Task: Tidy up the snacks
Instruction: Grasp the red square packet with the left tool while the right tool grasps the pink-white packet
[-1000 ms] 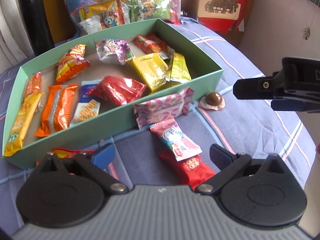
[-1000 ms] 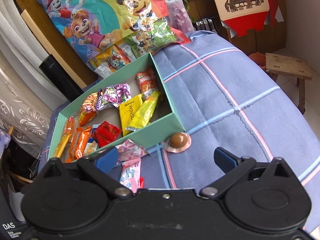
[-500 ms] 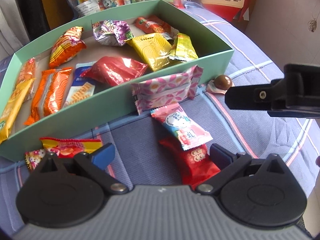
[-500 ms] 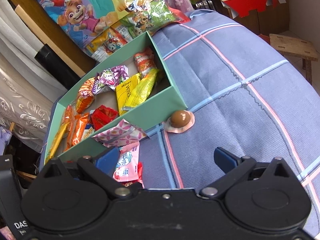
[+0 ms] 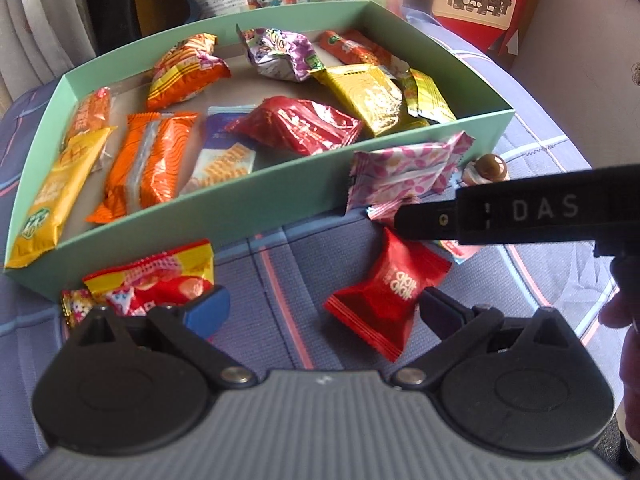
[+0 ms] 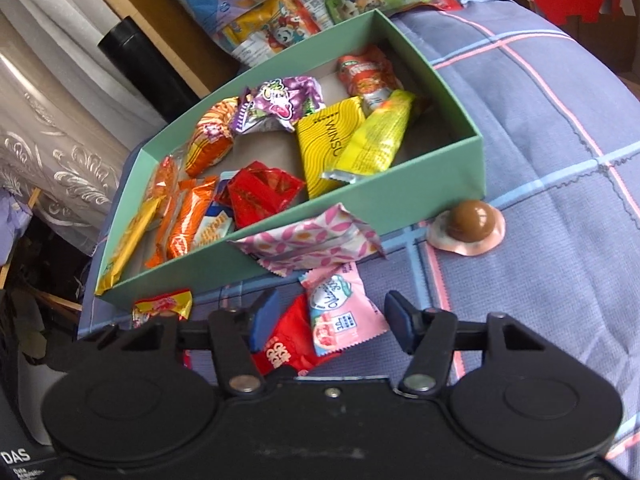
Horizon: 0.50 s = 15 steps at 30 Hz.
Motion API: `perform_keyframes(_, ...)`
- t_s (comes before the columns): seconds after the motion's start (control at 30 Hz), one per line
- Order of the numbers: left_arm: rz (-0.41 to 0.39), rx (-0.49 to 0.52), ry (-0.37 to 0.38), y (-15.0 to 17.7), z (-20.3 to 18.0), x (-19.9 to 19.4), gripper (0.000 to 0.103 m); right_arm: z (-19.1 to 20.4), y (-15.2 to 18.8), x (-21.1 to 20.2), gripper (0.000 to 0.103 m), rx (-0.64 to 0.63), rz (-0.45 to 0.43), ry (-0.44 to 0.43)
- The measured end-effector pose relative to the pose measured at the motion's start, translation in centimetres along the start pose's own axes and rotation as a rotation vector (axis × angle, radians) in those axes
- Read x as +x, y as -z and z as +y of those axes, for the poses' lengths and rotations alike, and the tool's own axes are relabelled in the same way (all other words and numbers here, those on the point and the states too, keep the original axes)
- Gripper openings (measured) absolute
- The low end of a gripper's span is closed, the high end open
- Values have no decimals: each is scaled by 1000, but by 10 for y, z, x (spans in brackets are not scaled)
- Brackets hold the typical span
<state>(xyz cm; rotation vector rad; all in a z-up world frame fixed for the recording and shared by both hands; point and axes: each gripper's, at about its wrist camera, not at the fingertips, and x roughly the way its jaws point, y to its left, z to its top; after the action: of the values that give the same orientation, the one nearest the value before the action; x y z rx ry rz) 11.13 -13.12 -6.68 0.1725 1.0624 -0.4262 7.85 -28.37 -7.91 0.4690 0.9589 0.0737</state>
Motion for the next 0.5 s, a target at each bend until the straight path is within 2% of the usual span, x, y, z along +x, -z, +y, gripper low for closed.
perform_keyframes(0.07, 2, 2, 5, 1, 1, 1, 103, 3, 0, 7, 36, -8, 22, -5)
perform_keyframes(0.1, 2, 5, 6, 1, 1, 1, 103, 5, 0, 9, 35, -17, 23, -1)
perform_keyframes(0.27, 5, 22, 25, 1, -5, 4, 103, -1, 2, 3, 34, -27, 3, 26)
perform_keyframes(0.4, -13, 88, 50, -2, -19, 4, 102, -21, 6, -11, 34, 1, -17, 60)
perform_keyframes(0.5, -2, 138, 73, -4, -31, 6, 91, -30, 9, -16, 34, 29, -28, 71)
